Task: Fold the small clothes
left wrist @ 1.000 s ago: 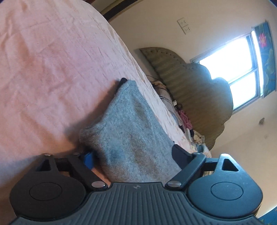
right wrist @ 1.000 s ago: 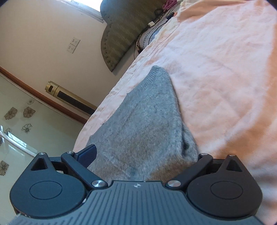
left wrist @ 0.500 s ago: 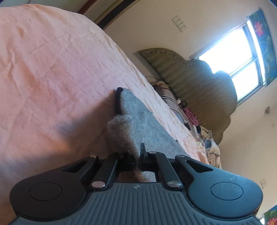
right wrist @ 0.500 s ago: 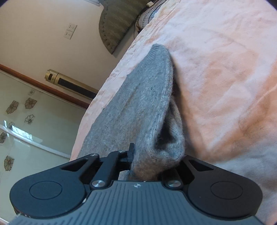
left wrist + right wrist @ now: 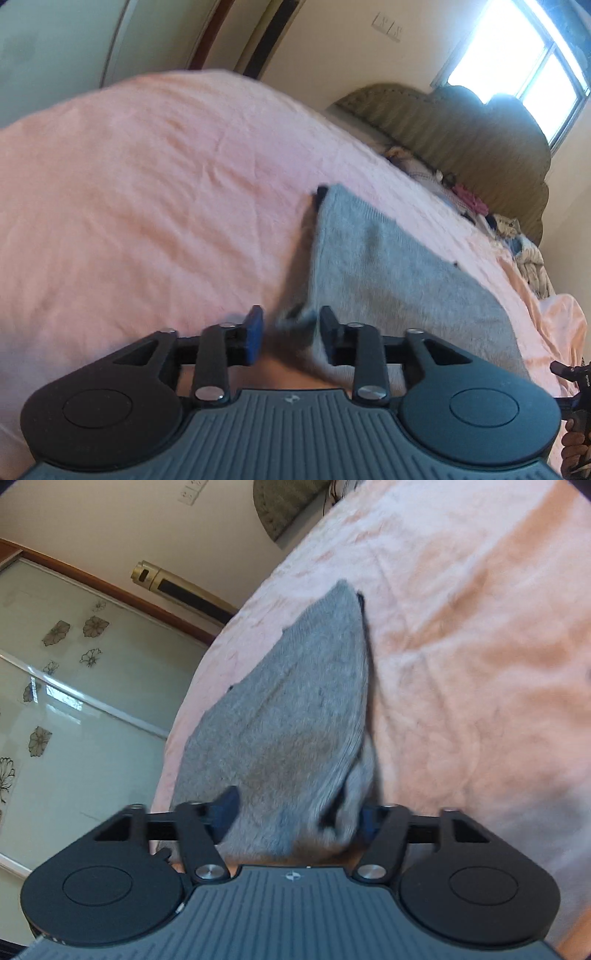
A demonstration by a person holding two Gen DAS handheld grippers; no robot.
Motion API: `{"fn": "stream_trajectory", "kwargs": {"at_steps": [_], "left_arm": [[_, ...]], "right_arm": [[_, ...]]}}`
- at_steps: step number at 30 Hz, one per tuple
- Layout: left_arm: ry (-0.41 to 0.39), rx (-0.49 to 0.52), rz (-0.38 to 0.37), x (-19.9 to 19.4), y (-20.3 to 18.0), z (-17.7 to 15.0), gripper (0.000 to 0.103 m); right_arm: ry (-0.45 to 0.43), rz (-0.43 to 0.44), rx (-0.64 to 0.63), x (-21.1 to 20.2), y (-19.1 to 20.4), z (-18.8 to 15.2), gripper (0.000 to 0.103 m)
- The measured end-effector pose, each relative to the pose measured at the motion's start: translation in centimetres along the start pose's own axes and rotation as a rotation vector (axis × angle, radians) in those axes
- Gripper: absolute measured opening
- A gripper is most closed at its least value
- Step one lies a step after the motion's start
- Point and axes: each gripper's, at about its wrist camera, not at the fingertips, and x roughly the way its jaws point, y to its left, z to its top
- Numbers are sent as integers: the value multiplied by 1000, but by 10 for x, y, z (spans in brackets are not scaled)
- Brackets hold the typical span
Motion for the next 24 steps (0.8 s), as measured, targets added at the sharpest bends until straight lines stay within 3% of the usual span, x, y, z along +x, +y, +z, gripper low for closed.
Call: {"fn": "stream_trajectory", "kwargs": {"at_steps": [2,4,7,8,9,11,14,15,16,17,19,21,23,24], "left_arm": [[-143,45,-5,-3,-10,23,98],[-186,121,3,18,-32,52,99],[-130,236,25,82,-69,84,98],[-79,241,16,106,-79,92,91],[-22,237,-2,129,-87,101,75],[91,232,-7,177,-103,113,61],[175,280,26,224,-119,114,57],[193,302,30,233,-123,111,32],[204,324,32,240,-125,107,17],[187,349,28,239,-129,104,8],[139,398,31,232,-134,102,6],[56,400,40,221,-134,108,6],[70,373,59,226,-127,114,5],[88,384,107,232,-125,113,5]], "right_arm": [[-74,-12,-38,-4,6,28,87],[-115,-26,-92,7,12,59,87],[-113,-113,-163,51,17,103,84],[-105,-156,-189,67,18,114,83],[-82,-206,-210,86,16,125,81],[-40,-266,-227,119,15,137,80],[27,-285,-233,153,11,140,76],[26,-277,-275,158,15,136,68],[56,-258,-302,164,19,134,39],[90,-247,-295,170,21,134,21],[72,-242,-314,169,25,134,17],[-10,-200,-293,155,26,139,16],[-62,-156,-240,147,20,146,16],[-50,-181,-231,153,15,146,16]]}}
